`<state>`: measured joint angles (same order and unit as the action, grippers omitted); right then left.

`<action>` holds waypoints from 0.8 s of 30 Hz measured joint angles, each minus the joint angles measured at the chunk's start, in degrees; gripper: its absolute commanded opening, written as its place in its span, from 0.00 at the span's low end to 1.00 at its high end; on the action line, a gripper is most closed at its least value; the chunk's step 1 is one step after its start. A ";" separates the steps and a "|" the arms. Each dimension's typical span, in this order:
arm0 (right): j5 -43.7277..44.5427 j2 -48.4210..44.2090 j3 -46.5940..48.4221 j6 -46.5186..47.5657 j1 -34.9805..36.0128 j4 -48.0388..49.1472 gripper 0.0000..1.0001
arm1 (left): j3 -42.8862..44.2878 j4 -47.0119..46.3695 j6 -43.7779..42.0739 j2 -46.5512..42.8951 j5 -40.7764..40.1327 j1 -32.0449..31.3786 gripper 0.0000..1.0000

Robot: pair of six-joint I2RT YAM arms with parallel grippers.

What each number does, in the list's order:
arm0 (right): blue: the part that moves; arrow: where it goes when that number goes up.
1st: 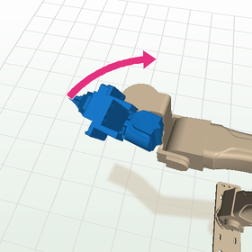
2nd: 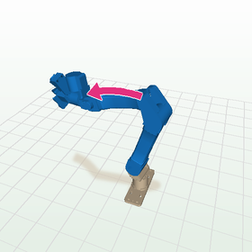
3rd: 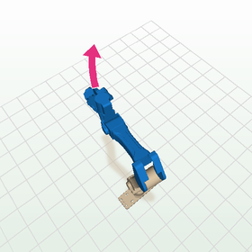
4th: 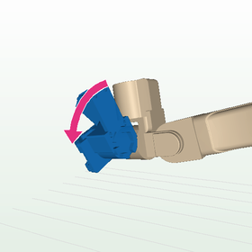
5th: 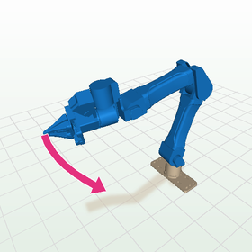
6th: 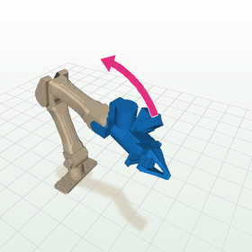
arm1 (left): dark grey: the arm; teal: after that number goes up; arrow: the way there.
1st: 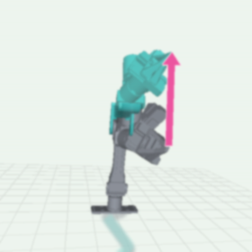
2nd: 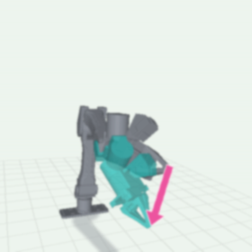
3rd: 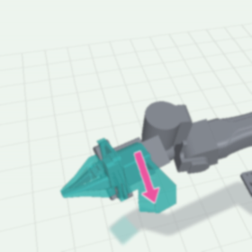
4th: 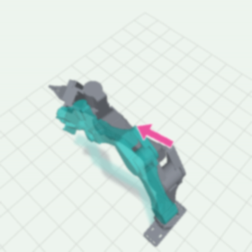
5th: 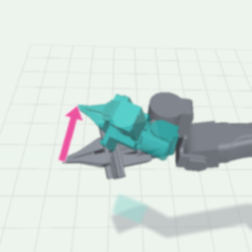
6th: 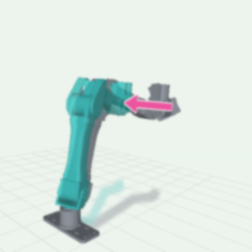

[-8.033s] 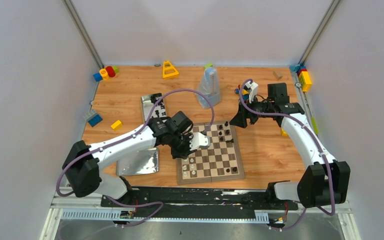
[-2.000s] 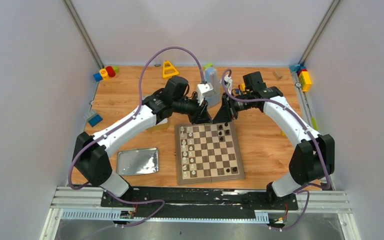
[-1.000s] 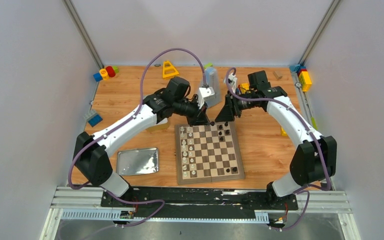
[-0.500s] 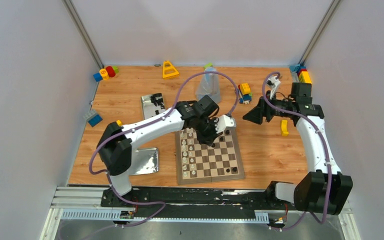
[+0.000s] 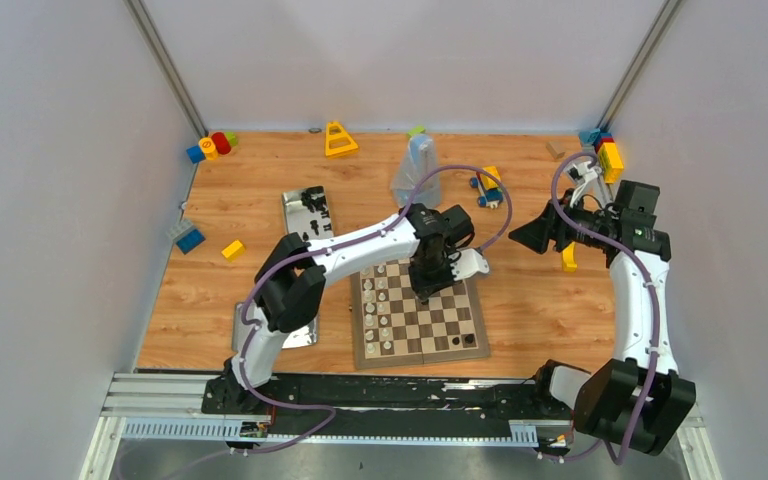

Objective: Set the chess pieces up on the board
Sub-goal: Place the chess piece on the chessboard.

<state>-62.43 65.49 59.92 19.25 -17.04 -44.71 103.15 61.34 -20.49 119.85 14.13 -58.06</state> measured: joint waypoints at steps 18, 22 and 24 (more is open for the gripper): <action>-0.72 1.22 -0.74 0.35 -0.31 -0.09 0.59 | 11.93 9.62 1.20 8.85 -2.16 -1.20 0.29; -0.74 1.68 -0.74 0.35 -0.31 -0.11 0.59 | 12.52 9.60 1.92 8.85 -2.38 -1.20 0.43; -0.74 1.81 -0.74 0.35 -0.31 -0.20 0.59 | 12.52 9.57 2.34 8.85 -2.60 -1.20 0.50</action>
<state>-63.18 67.31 59.18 19.59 -17.34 -44.91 115.68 70.91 -18.15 128.70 11.53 -59.27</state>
